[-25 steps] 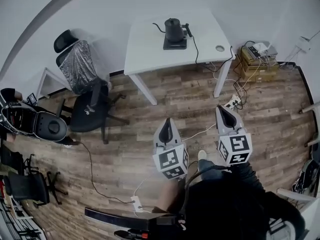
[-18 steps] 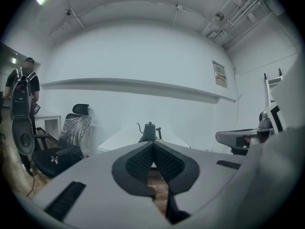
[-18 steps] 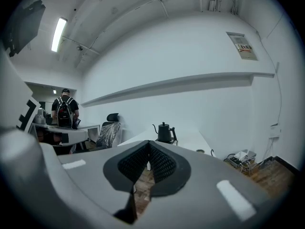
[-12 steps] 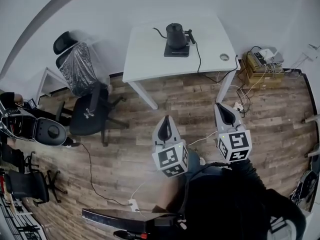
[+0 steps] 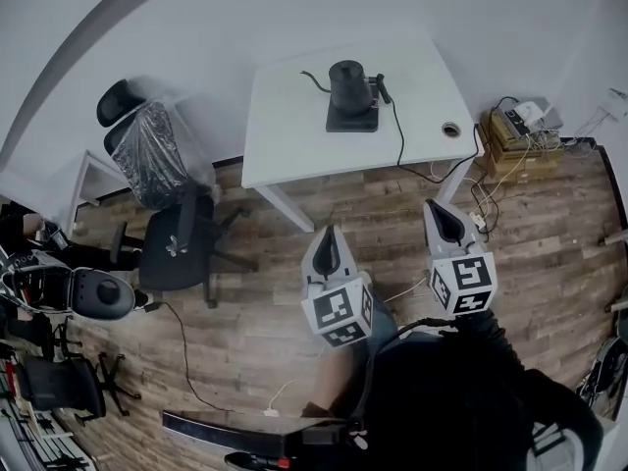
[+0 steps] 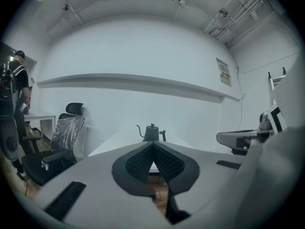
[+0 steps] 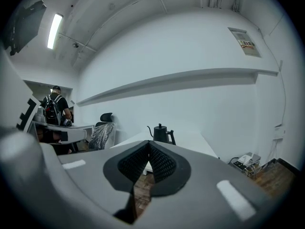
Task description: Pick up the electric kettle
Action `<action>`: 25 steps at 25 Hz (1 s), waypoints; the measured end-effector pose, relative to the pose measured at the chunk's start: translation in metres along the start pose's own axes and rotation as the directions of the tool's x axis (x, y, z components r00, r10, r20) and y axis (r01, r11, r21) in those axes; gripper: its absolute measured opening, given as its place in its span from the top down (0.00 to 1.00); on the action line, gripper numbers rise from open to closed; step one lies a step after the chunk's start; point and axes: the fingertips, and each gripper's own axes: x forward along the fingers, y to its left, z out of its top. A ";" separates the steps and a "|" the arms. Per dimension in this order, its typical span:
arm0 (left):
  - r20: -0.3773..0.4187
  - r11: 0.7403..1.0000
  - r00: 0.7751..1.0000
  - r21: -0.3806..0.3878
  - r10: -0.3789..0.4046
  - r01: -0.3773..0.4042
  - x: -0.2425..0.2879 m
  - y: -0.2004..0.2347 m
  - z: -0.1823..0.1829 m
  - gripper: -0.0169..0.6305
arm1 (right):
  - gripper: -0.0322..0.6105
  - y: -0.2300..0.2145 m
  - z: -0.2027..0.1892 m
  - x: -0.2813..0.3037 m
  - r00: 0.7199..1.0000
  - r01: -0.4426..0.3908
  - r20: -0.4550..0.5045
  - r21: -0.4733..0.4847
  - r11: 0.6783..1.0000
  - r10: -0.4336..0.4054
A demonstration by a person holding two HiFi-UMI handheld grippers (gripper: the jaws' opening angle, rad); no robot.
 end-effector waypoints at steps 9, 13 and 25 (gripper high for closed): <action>-0.001 0.999 0.999 0.012 -0.039 0.039 0.110 0.048 0.034 0.97 | 0.95 -0.002 0.026 0.113 0.999 0.032 0.007 -0.006 0.999 -0.032; -0.004 0.998 0.998 0.014 -0.058 0.058 0.151 0.066 0.046 0.97 | 0.95 -0.006 0.035 0.156 0.998 0.056 0.007 0.000 0.998 -0.056; -0.060 0.994 0.992 0.005 -0.111 0.112 0.223 0.098 0.047 0.97 | 0.95 -0.020 0.030 0.221 0.990 0.136 -0.037 0.023 0.990 -0.135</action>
